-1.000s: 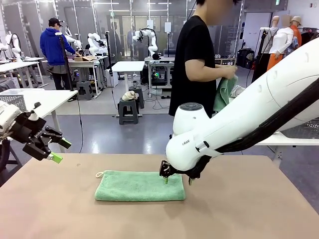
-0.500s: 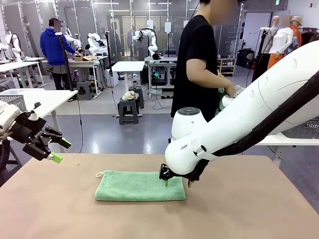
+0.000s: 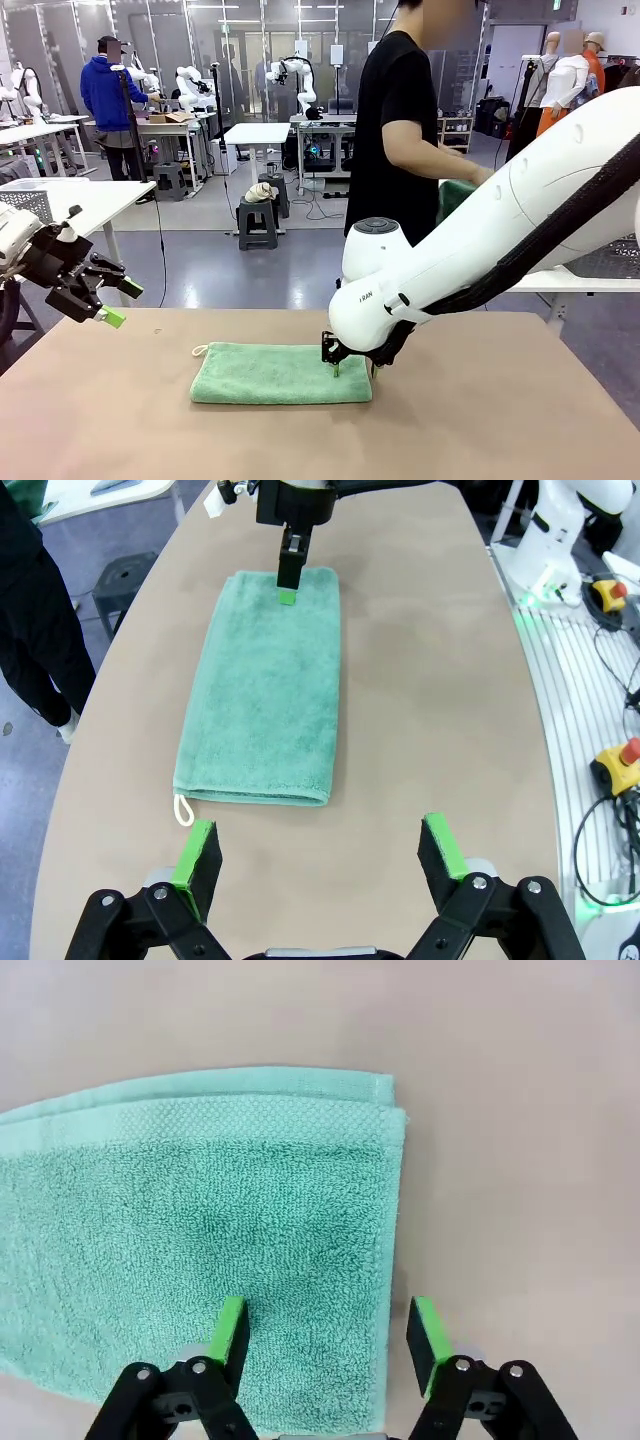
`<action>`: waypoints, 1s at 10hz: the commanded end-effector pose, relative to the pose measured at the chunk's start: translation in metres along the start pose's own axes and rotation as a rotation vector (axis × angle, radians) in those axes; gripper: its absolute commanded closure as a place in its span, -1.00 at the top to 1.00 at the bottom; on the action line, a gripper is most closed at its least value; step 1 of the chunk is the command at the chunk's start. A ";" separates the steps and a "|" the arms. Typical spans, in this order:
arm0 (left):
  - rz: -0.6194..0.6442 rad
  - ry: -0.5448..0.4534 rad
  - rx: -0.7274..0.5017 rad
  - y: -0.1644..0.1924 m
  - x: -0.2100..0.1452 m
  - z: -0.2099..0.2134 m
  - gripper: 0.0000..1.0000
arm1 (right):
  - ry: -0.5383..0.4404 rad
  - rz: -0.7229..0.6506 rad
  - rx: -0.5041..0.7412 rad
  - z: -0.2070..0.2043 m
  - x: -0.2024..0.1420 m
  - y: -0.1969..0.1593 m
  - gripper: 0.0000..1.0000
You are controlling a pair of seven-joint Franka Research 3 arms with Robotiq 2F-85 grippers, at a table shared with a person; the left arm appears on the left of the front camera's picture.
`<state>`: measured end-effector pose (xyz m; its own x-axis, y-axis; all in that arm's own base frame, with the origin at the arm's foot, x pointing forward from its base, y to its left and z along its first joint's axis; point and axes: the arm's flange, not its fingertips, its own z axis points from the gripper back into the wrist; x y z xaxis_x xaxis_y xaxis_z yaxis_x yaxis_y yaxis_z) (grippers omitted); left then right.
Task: Fold the towels and place them in the basket.
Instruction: When a person lays out a Towel with hook on the table, fold it in half twice.
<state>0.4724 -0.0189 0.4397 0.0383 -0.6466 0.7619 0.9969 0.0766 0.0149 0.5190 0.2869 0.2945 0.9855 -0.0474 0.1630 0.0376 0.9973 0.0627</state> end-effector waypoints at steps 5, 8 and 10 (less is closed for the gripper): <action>0.000 -0.001 0.001 0.000 0.000 0.001 1.00 | -0.018 -0.038 -0.022 -0.010 0.004 0.006 0.60; 0.000 -0.001 0.001 0.000 0.000 0.001 1.00 | -0.006 -0.036 -0.022 -0.011 0.004 0.006 -0.19; 0.000 -0.001 0.001 0.000 0.000 0.001 1.00 | -0.004 -0.039 -0.035 -0.012 0.003 0.005 -0.59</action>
<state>0.4724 -0.0189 0.4397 0.0383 -0.6466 0.7619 0.9969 0.0767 0.0149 0.5214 0.2876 0.2909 0.9862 -0.0489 0.1584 0.0398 0.9974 0.0597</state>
